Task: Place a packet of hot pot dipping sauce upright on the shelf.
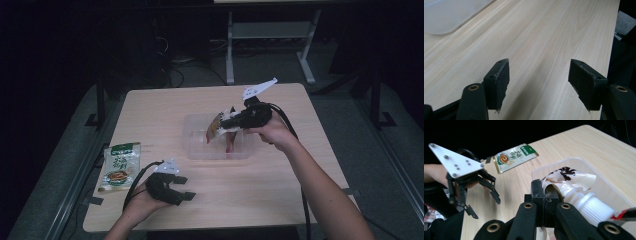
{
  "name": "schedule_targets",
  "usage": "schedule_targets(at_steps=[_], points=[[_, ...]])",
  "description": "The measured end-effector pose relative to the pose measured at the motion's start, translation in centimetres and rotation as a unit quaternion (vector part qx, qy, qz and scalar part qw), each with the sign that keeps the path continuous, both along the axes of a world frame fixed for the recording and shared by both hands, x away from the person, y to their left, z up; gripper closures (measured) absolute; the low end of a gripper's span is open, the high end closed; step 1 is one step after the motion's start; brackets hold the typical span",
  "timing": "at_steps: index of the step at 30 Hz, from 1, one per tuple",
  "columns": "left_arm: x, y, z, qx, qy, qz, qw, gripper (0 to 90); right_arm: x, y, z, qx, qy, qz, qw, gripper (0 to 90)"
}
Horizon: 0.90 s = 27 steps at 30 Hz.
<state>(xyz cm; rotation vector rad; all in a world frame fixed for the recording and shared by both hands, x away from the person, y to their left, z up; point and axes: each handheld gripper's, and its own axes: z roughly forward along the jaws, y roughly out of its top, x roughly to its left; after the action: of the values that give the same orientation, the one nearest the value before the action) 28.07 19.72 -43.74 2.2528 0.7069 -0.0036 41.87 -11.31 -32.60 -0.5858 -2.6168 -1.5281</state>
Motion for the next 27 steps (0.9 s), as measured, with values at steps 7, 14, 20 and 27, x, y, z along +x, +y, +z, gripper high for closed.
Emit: schedule_targets(at_steps=[7,14,20,27], points=[[0.0,0.1,0.0,0.000,0.000,0.003,1.0000,33.1,0.2,-0.5,-0.3,-0.011,0.001,-0.008,0.9999,89.4],[0.0,0.1,0.1,0.002,0.002,0.002,1.0000,33.1,0.1,-1.1,-0.2,-0.020,-0.001,-0.015,0.9997,89.4],[0.0,0.2,0.1,0.001,0.002,0.003,1.0000,33.1,0.2,-1.0,-0.5,-0.029,-0.002,-0.018,0.9994,89.4],[0.2,0.3,0.0,-0.001,0.006,0.000,1.0000,33.1,0.3,-0.4,-0.7,-0.027,-0.003,-0.013,0.9995,89.3]])
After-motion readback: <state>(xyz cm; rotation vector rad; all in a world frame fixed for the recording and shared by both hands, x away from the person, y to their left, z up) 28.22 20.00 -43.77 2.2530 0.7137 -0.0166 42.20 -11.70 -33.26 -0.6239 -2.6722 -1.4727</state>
